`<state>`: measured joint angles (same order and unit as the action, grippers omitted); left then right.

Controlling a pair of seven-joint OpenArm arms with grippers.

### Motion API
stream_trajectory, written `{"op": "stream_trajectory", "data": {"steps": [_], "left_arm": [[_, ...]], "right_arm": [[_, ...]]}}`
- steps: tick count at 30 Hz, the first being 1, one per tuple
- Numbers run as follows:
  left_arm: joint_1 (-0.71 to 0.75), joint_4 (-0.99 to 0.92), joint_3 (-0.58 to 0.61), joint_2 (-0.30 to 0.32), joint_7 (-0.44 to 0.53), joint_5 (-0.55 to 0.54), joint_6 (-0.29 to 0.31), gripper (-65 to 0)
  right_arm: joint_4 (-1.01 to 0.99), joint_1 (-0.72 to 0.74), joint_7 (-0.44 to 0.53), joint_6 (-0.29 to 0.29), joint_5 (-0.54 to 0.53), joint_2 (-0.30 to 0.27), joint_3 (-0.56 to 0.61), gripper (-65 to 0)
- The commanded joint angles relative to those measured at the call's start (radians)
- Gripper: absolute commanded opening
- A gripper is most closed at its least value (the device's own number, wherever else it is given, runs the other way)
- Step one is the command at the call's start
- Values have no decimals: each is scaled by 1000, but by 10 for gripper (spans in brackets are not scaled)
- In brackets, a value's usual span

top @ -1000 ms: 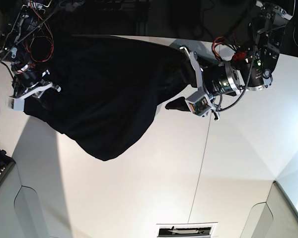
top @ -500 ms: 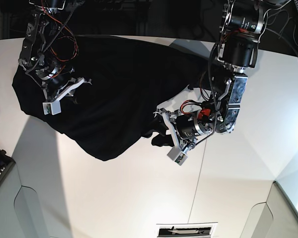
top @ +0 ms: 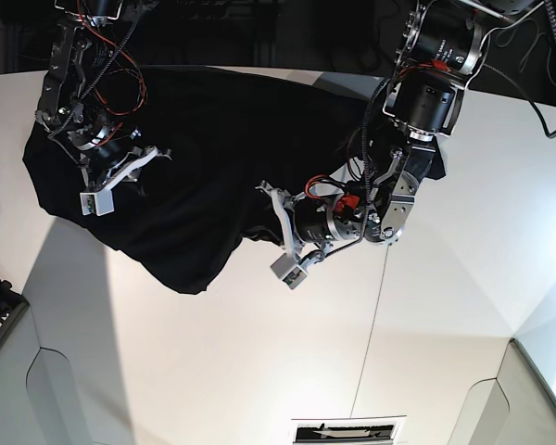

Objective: Layout the t-shirt on the table in an organized manner, then fold the t-shirt properly
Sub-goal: 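Drag the held fabric back across the shirt with the left gripper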

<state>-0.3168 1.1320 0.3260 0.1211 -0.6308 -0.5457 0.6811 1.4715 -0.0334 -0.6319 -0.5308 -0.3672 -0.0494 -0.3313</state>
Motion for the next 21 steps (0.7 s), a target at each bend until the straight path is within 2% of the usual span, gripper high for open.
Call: {"op": "stream_trajectory", "data": {"steps": [1, 4, 7, 13, 18, 21], "left_arm": [[-30, 37, -13, -2, 21, -22, 17, -650], [-30, 121, -51, -1, 17, -12, 17, -650], [-35, 249, -92, 5, -36, -9, 17, -650], [-49, 434, -93, 99, -55, -9, 17, -650], [-145, 483, -93, 156, -55, 50, 17, -650], [-179, 520, -80, 190, -109, 11, 17, -650]], "right_arm": [[0, 8, -12, 11, 39, -6, 0, -650], [-10, 7, -19, 11, 57, -18, 0, -650], [-22, 2, -24, 11, 57, -42, 0, -650], [-24, -43, -26, 27, 57, -87, -1, -650], [-27, -61, -26, 41, 54, -108, -2, -650], [-27, -67, -27, 41, 54, -105, -1, -650]]}}
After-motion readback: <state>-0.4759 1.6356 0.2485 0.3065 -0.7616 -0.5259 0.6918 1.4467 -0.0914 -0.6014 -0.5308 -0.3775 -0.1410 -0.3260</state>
